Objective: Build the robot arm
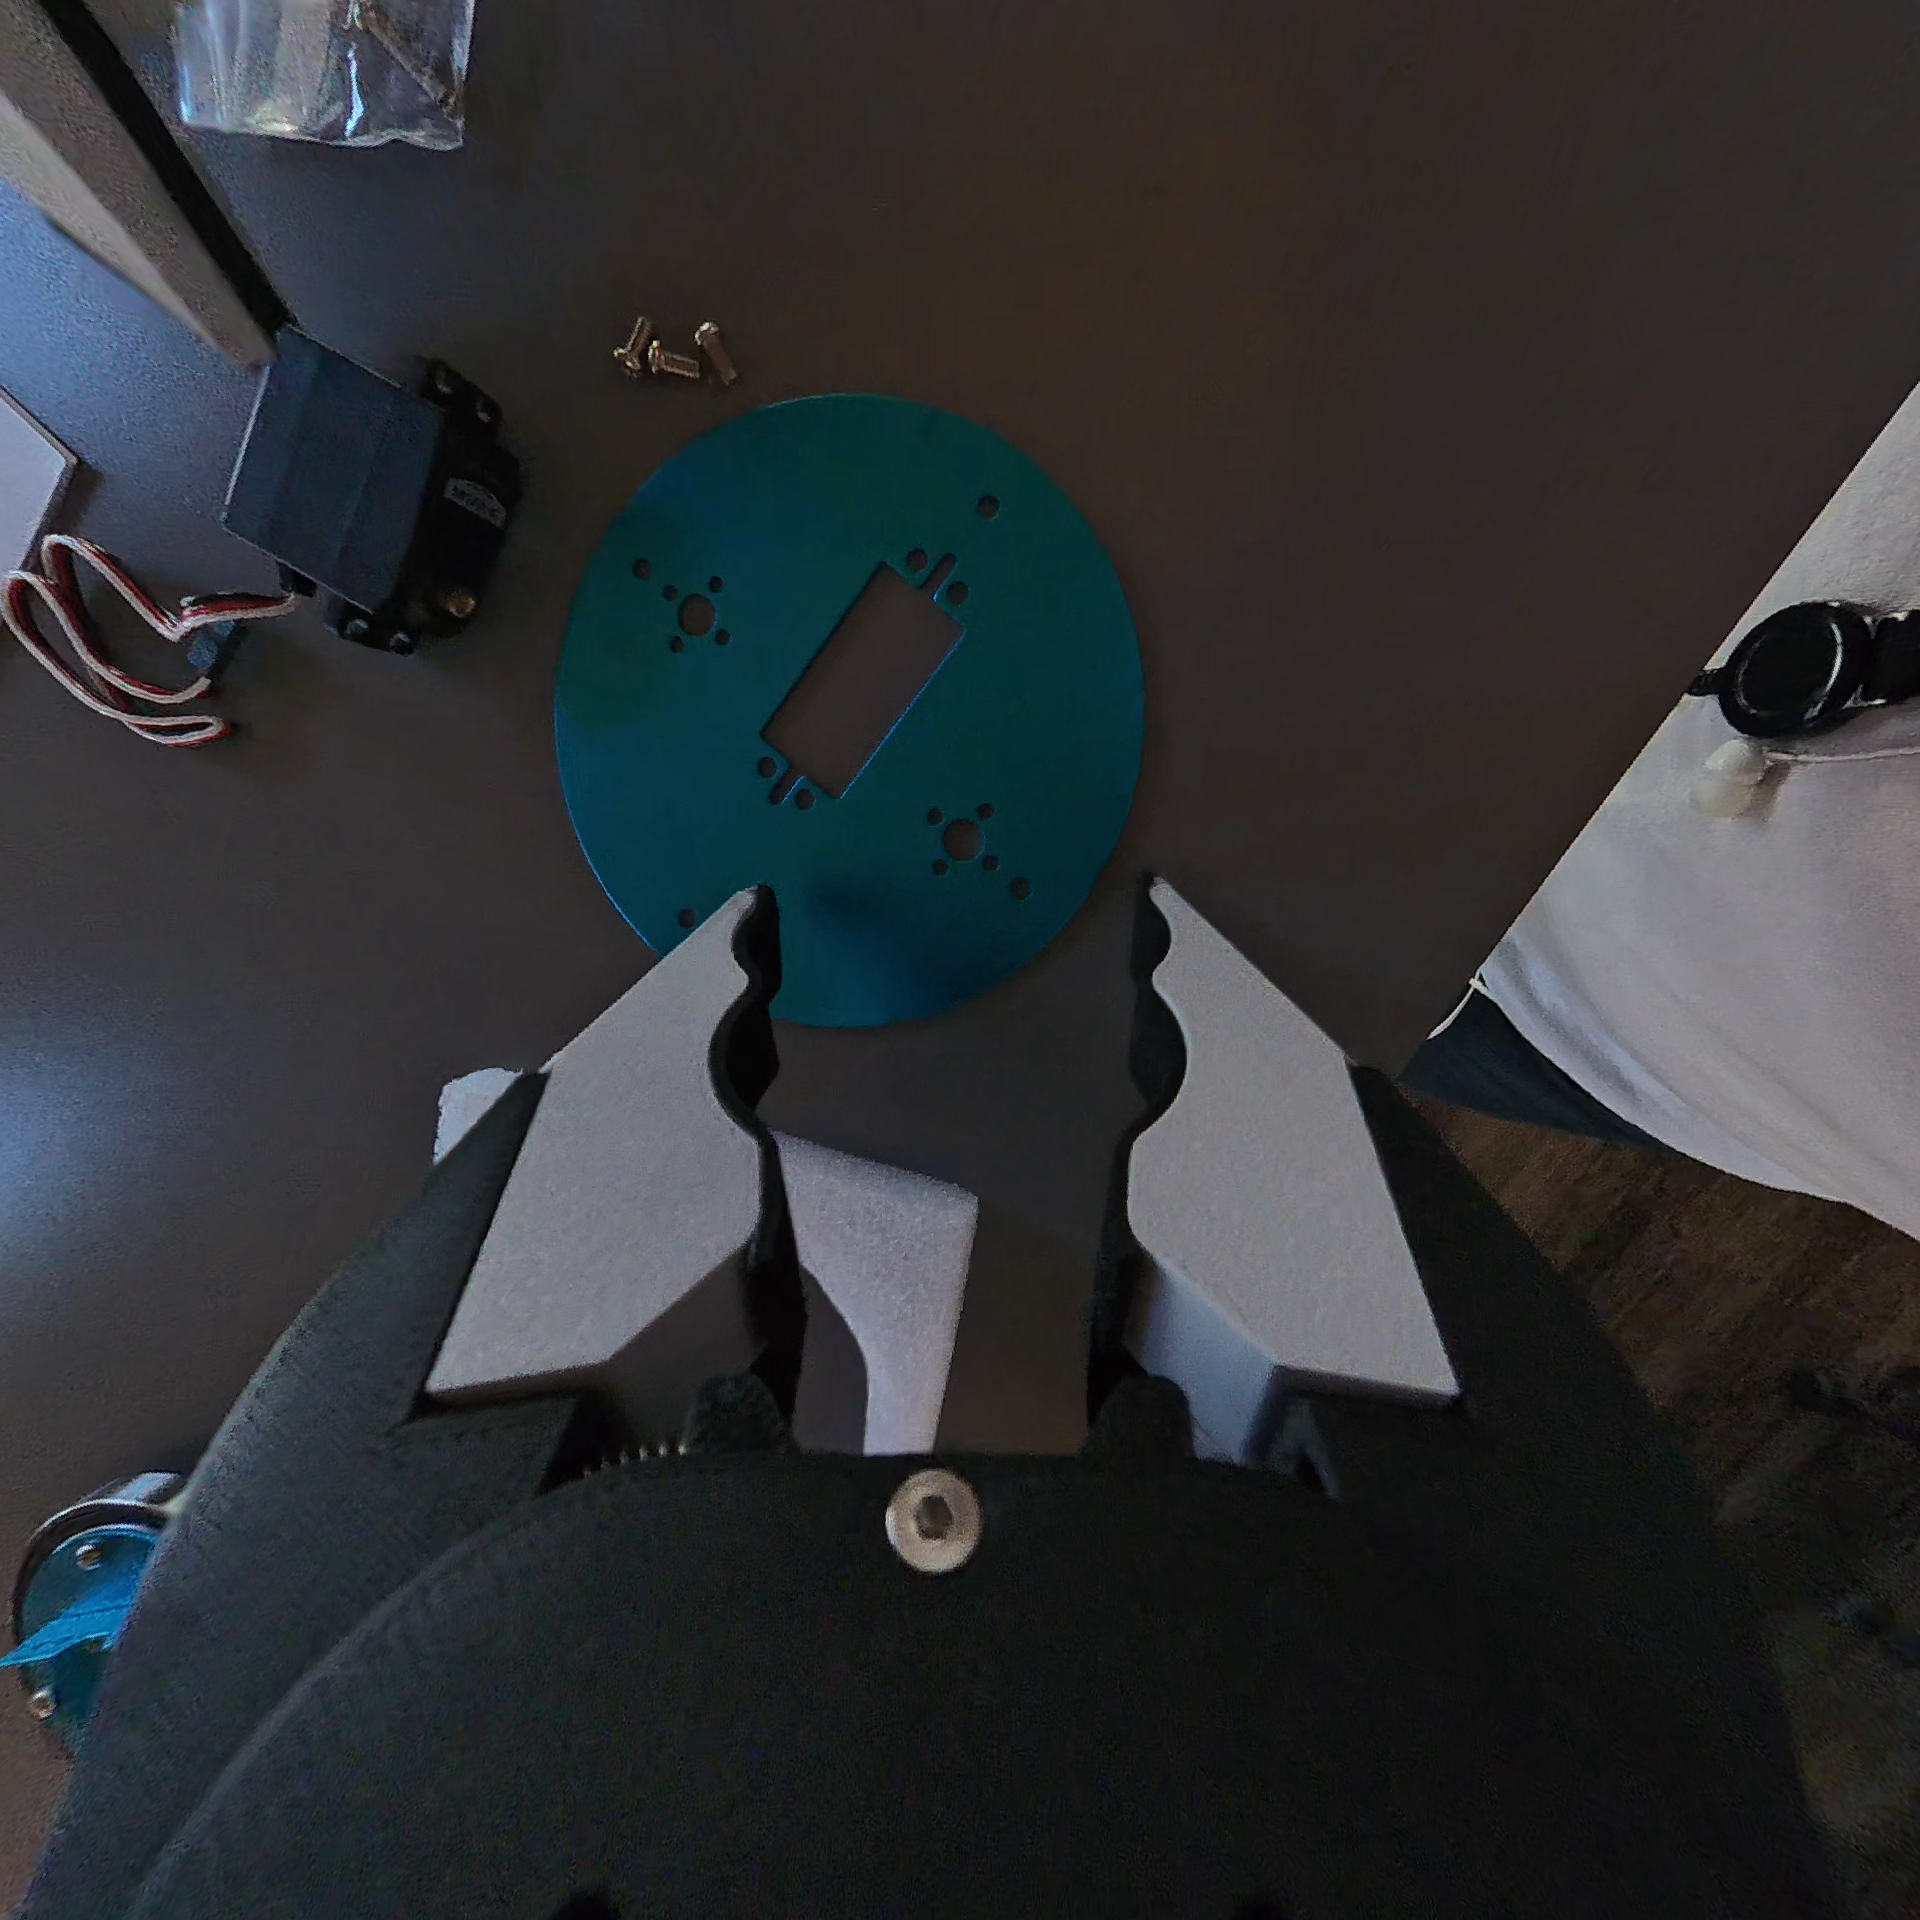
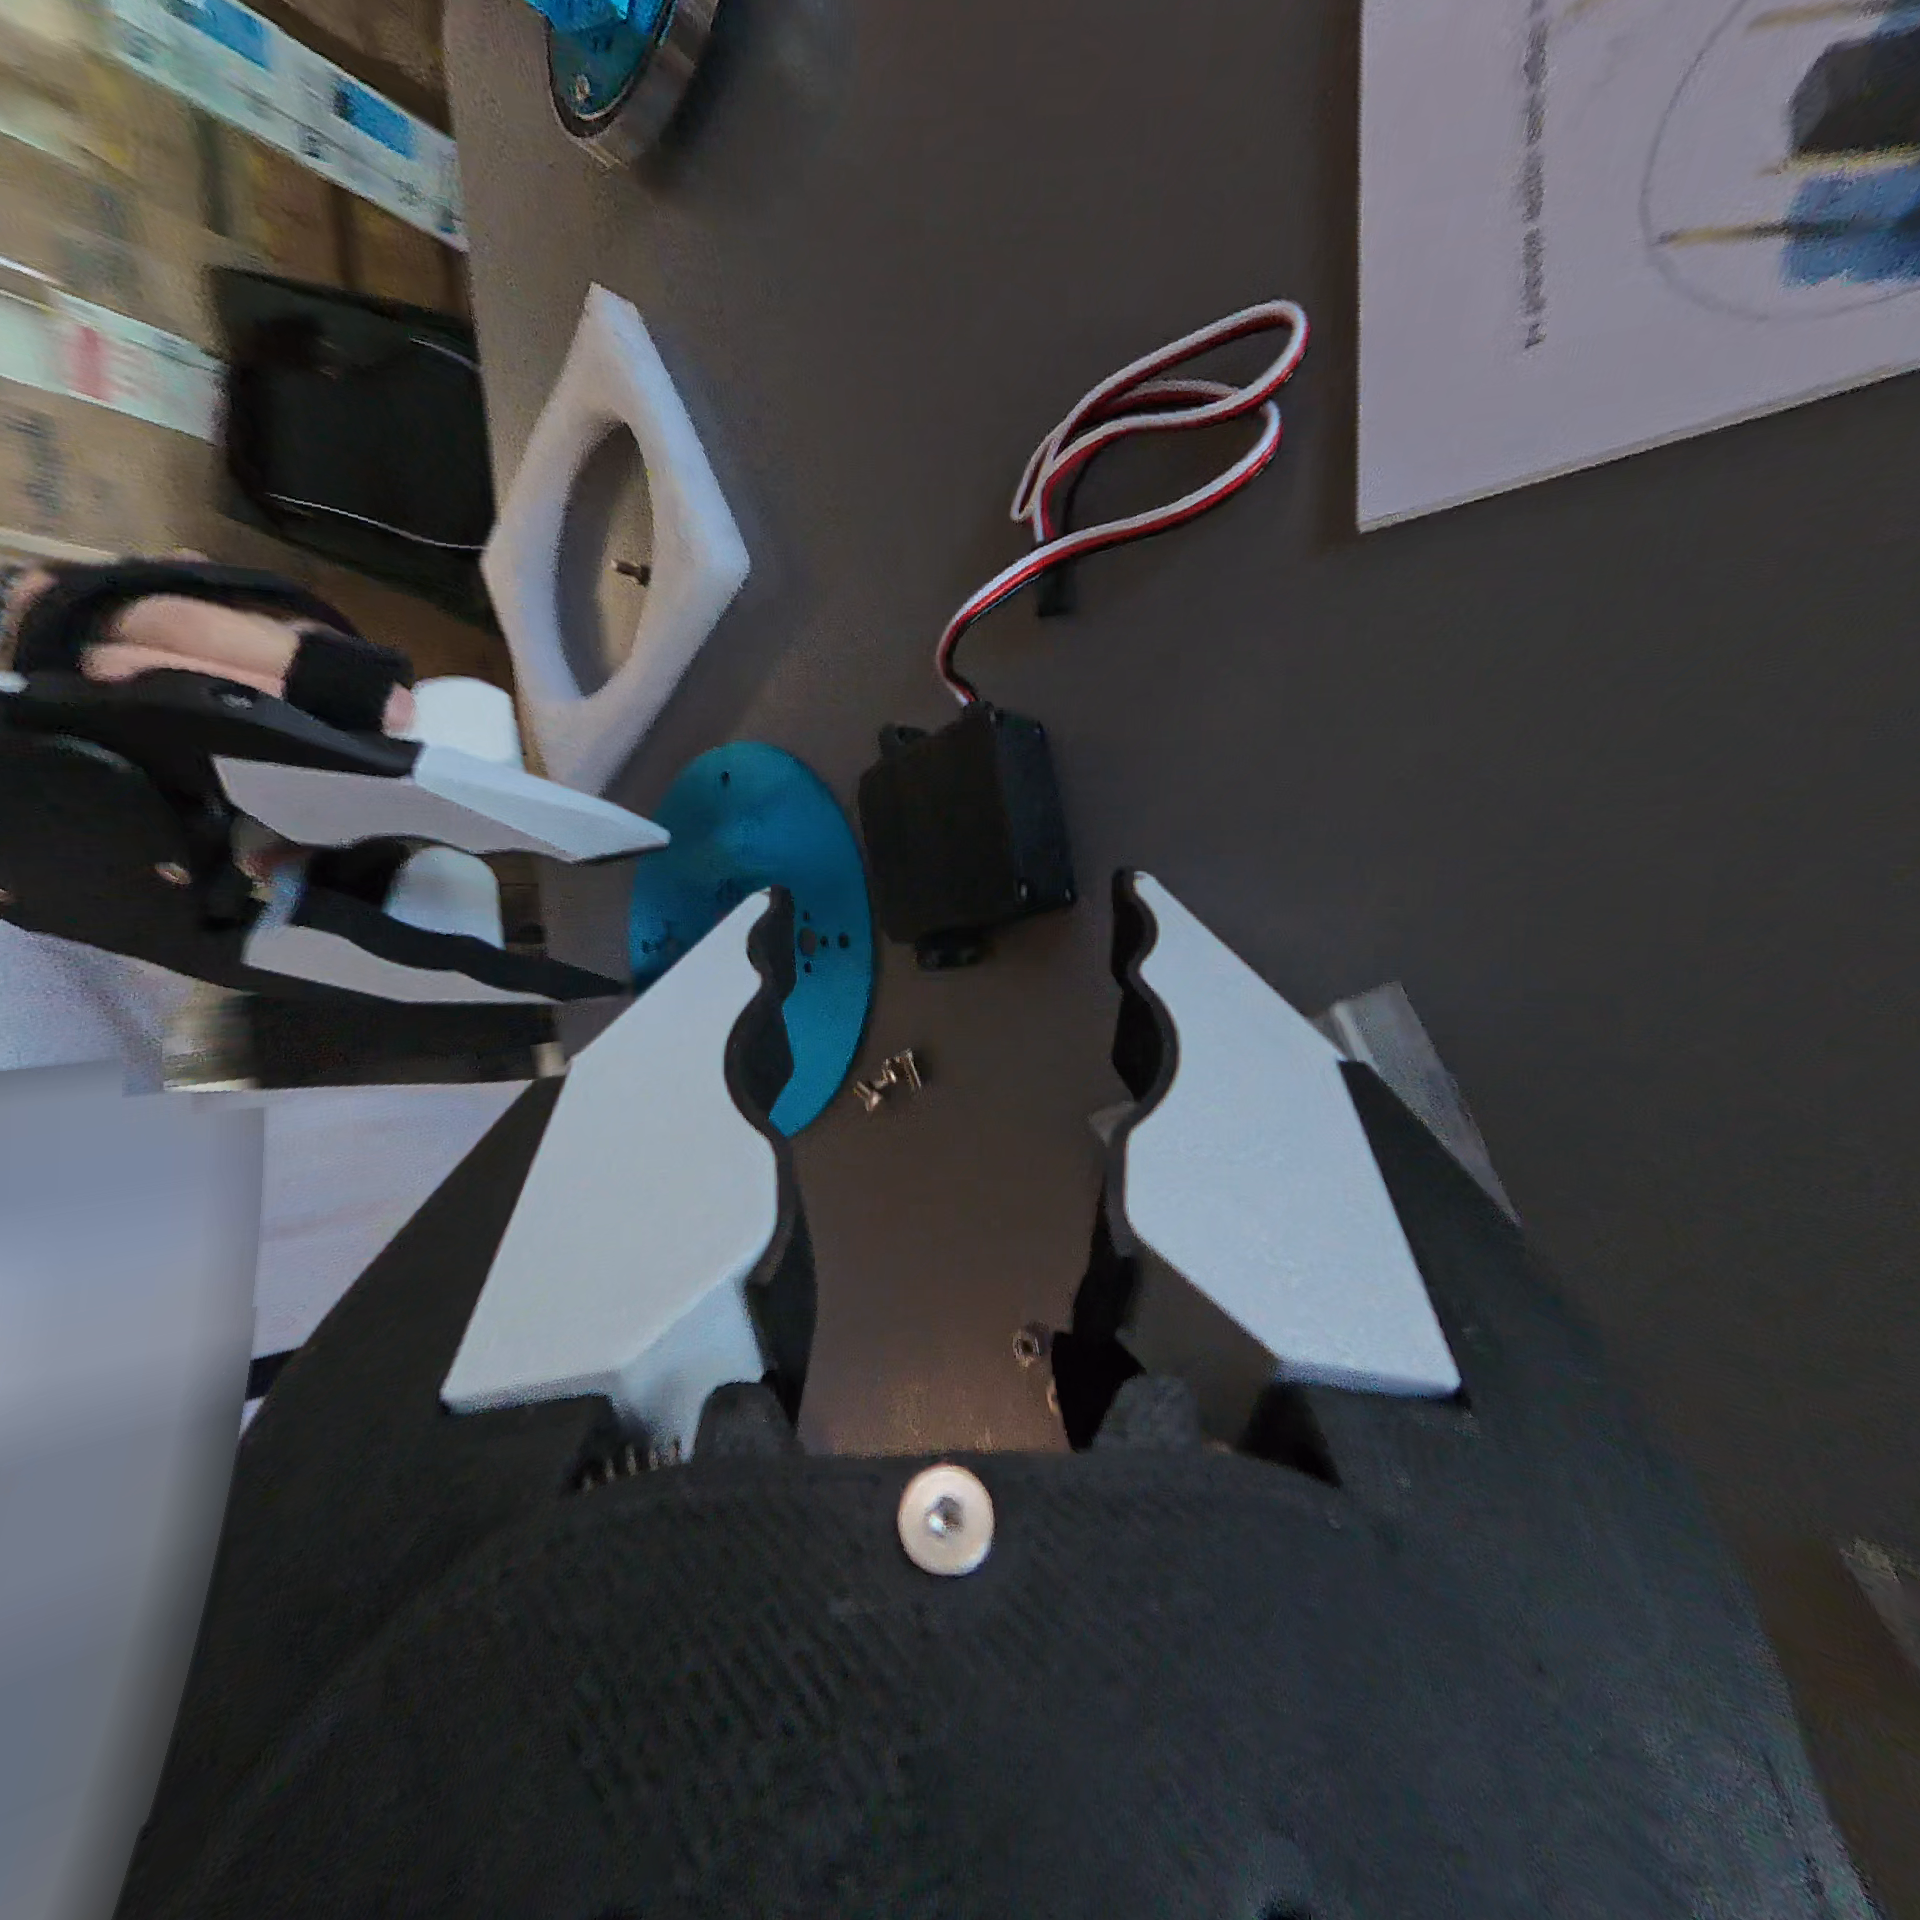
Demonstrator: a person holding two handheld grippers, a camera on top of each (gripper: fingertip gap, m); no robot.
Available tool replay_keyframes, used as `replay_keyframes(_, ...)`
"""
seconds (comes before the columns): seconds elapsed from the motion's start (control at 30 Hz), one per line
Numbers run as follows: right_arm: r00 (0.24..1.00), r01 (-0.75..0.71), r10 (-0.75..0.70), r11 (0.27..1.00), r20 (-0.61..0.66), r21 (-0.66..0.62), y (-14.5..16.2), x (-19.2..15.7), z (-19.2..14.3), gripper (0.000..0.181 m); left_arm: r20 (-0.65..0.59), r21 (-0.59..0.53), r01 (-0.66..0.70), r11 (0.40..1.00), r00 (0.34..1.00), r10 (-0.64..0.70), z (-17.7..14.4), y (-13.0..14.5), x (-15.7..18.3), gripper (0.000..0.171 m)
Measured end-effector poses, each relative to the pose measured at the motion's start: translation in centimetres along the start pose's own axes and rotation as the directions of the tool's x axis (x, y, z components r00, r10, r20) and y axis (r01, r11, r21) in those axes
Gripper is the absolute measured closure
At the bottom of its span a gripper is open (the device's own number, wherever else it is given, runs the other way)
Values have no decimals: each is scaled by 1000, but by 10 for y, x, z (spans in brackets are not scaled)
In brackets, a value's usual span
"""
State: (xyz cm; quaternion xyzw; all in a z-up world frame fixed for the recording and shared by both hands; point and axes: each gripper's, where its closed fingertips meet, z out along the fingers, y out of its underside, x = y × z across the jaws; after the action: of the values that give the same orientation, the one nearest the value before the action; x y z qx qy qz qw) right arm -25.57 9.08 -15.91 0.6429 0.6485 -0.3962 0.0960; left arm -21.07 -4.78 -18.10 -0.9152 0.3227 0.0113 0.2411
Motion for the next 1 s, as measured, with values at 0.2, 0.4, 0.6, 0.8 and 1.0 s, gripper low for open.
replay_keyframes(0.2, 978, 152, -159, 987, 133, 60, 40, -86, 0, 118, 29, -49, -52, 997, 998, 54, -3, 6, -7, 103)
replay_keyframes(0.4, 849, 486, -497, 868, -179, -103, 44, -46, 22, 122, 61, -75, -119, 990, 990, 124, -4, 4, -11, 105)
replay_keyframes(0.6, 871, 409, -433, 901, -230, -148, 45, -42, 36, 117, 64, -41, -69, 997, 995, 71, -4, 5, -10, 109)
replay_keyframes(0.8, 831, 399, -438, 899, -343, -180, 45, -39, 46, 116, 84, 3, -6, 1000, 996, 5, -5, 7, -9, 112)
replay_keyframes(1.0, 758, 475, -532, 847, -377, -239, 49, -48, 55, 161, 63, 50, 50, 997, 997, -53, -4, 7, -10, 110)
